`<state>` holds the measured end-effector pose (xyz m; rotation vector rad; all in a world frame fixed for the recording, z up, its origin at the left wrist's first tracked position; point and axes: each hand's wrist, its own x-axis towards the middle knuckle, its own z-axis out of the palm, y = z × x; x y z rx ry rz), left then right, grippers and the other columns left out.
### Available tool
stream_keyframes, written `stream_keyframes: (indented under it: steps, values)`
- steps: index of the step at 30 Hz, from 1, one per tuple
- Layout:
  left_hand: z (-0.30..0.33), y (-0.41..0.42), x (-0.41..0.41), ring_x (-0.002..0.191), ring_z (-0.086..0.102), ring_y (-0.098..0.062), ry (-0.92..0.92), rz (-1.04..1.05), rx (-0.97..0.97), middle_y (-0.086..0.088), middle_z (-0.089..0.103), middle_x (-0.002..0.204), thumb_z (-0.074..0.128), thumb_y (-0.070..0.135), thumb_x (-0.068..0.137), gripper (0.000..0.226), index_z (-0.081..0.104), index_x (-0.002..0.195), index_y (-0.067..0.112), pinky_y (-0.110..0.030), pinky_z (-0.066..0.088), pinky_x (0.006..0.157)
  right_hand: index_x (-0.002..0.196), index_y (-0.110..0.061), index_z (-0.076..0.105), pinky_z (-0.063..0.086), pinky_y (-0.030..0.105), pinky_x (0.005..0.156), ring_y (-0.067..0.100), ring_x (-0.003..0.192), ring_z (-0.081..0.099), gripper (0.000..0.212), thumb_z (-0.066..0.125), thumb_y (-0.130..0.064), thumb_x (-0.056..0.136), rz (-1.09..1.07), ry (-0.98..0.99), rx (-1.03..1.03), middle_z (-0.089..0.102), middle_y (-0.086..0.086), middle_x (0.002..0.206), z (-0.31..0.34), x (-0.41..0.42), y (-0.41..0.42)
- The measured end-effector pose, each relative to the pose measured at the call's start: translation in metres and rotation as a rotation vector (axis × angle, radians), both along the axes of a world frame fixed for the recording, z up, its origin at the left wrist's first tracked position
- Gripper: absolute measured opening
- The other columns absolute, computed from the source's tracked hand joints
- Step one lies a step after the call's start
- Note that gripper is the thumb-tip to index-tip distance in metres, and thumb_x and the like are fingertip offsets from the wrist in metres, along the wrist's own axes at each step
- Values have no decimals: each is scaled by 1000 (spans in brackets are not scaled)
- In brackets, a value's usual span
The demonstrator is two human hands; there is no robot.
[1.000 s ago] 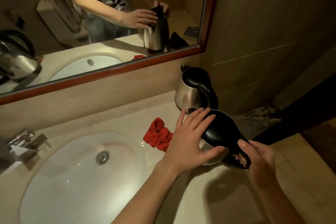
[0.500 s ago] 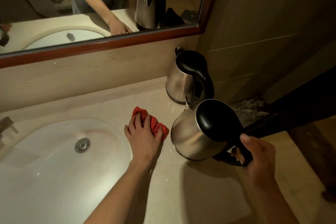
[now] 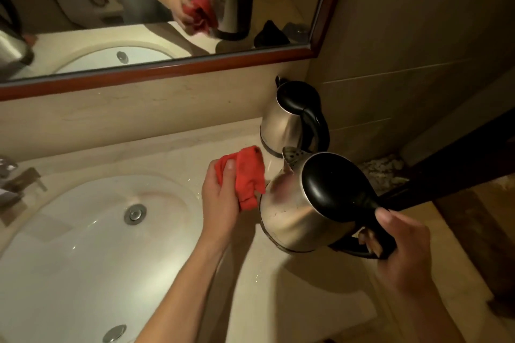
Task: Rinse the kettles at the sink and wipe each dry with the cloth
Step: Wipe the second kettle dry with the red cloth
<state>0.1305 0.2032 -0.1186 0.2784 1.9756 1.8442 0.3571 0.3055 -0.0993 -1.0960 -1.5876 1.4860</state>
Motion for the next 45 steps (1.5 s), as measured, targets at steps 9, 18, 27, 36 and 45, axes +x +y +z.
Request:
stream_keyframes:
  steps: [9,18,27,36,45]
  values:
    - [62,-10,37,96,66,-3,34,-205,179,13,71,100,55,30,97,15,61,109,24,-19,49,82,44,-15,42,37,26,49,40,49,30,47,53,-30,87,1,50,91,30,22,48,50,0,-15]
    - [63,-36,132,128,36,-11,569,-131,184,22,29,137,58,31,84,29,47,111,30,-21,30,107,53,5,50,40,36,58,35,48,41,74,81,-61,65,-33,131,23,33,33,51,60,-2,-10]
    - [52,-2,26,51,48,-6,38,-43,20,11,50,56,56,38,89,24,52,71,23,-29,43,50,66,22,39,36,54,57,65,57,36,107,82,-77,59,55,132,43,33,46,60,80,-2,-21]
    - [38,-22,37,55,41,-16,-231,-133,-296,-1,46,66,51,34,95,39,47,63,13,-22,36,56,49,-5,43,35,35,46,34,45,32,81,81,-76,62,47,19,90,32,23,50,81,-11,-31]
    - [59,-54,123,111,49,-14,653,-14,130,19,39,123,61,30,86,23,57,109,27,-14,34,98,46,-7,48,33,25,45,18,40,39,56,67,-52,73,53,57,56,40,6,43,74,-31,-38]
